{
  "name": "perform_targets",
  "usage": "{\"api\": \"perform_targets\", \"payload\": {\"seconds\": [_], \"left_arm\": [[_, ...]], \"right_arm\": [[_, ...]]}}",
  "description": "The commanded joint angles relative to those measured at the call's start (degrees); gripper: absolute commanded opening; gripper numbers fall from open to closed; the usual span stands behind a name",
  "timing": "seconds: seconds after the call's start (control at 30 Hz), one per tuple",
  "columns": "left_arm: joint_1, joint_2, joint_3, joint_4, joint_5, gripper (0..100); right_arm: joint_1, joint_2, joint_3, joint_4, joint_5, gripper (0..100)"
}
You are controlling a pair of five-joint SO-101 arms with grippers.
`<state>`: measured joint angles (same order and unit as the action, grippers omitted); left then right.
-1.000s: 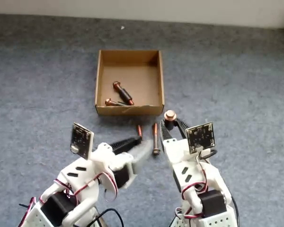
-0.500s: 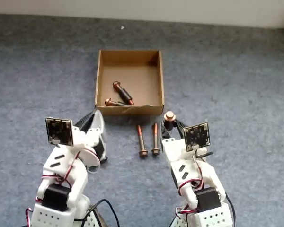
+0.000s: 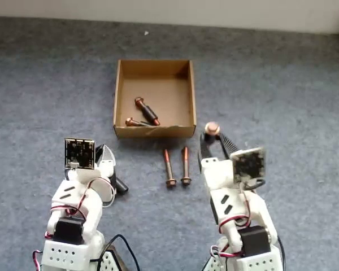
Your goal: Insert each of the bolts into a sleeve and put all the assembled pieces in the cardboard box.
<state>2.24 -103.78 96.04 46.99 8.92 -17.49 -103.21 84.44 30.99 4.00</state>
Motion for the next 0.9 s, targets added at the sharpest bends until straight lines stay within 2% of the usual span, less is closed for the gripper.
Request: {"api": "perform_targets", "payload": {"seconds": [0.0,0.13,0.3,0.4,0.63,0.87], "left_arm": [[-0.66,-0.40,1.19,0.18,-1.14,1],[-0.66,-0.31,1.19,0.18,-1.14,1],[-0.75,-0.22,1.19,0.35,-1.14,1],[-0.75,-0.22,1.19,0.35,-1.14,1],[-0.75,-0.13,1.19,0.35,-1.14,1],[-0.84,-0.13,1.19,0.35,-1.14,1]], "right_arm": [[-1.89,7.60,-8.13,-6.64,-0.18,0.6],[-2.42,23.69,-12.97,-15.69,-0.26,0.6],[-2.42,46.37,-18.15,-35.74,-0.26,0.6],[-2.42,59.91,-22.46,-43.56,-0.26,0.6],[-3.38,82.07,-32.31,-44.79,-0.70,0.6],[-7.87,89.10,-33.54,-44.44,-0.44,0.8]]}}
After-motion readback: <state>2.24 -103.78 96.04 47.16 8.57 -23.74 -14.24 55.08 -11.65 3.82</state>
